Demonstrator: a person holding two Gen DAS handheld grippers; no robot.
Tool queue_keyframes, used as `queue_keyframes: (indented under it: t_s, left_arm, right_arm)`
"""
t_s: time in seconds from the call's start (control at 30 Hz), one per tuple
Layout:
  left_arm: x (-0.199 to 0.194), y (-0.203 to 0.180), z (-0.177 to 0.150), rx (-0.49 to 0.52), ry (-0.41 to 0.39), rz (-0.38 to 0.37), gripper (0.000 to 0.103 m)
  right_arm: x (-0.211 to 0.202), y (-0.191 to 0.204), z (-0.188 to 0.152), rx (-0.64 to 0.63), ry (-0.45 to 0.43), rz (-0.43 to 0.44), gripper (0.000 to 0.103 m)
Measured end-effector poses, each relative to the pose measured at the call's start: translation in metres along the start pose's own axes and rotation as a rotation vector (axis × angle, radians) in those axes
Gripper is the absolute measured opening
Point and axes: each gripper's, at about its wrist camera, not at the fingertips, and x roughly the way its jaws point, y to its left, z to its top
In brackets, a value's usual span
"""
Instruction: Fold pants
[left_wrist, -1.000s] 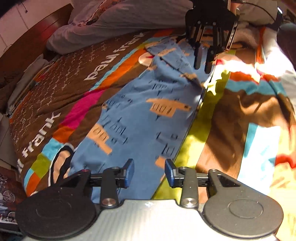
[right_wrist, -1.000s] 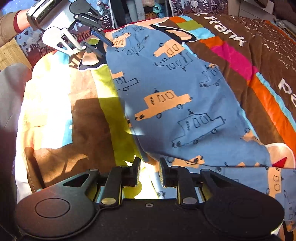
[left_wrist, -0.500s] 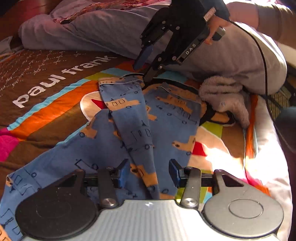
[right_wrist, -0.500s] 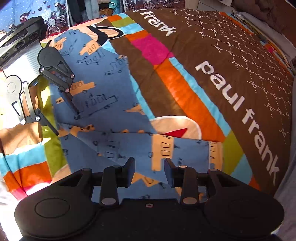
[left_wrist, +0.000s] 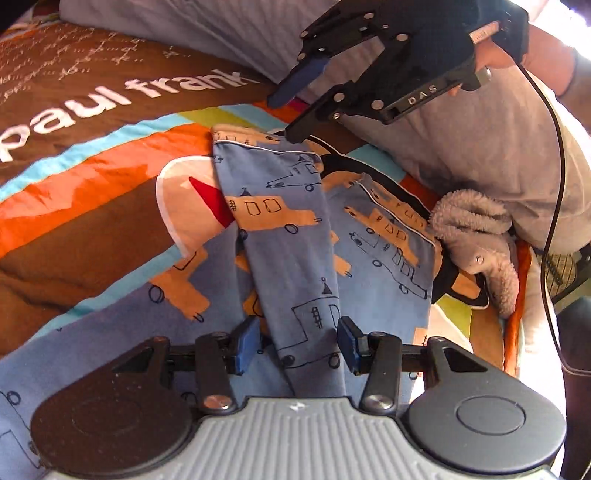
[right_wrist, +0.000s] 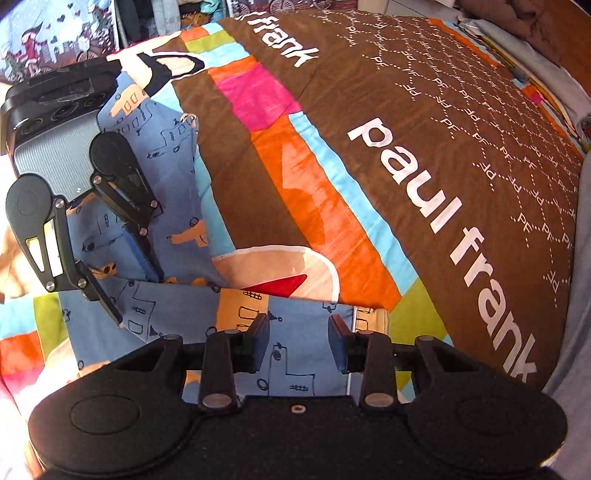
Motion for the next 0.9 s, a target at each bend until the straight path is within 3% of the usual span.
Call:
queue_keyframes:
  t_s: [0.1, 0.2, 0.3, 0.5, 0.6, 0.77, 0.9]
  left_arm:
    - [0.000, 0.006, 0.001, -0.065, -0.011, -0.074, 0.061]
    - [-0.003, -0.001, 0.001, -0.045, -0.030, -0.151, 0.061]
    - [-0.003, -0.006, -0.002, -0.025, -0.030, -0.134, 0.062]
    - [0.000, 0.005, -0.007, -0.071, -0.033, -0.121, 0.062]
    - [0.002, 0.009, -0.006, -0.085, -0.035, -0.129, 0.062]
    - [0.005, 0.010, -0.003, -0.077, -0.030, -0.136, 0.062]
    - [0.010, 0.009, 0.000, -0.073, -0.026, -0.146, 0.064]
  right_arm:
    - [0.002, -0.003, 0.005, -0.027, 0.017, -0.002, 0.038]
    - [0.002, -0.004, 0.010, -0.046, 0.024, 0.004, 0.037]
    - [0.009, -0.001, 0.016, -0.118, 0.047, -0.001, 0.037]
    - [0.041, 0.009, 0.025, -0.519, 0.210, -0.058, 0.028]
    - [0.056, 0.002, 0.036, -0.610, 0.251, -0.042, 0.028]
    - [0.092, -0.005, 0.038, -0.801, 0.414, -0.001, 0.028]
    - [0.114, -0.006, 0.035, -0.919, 0.488, 0.051, 0.028]
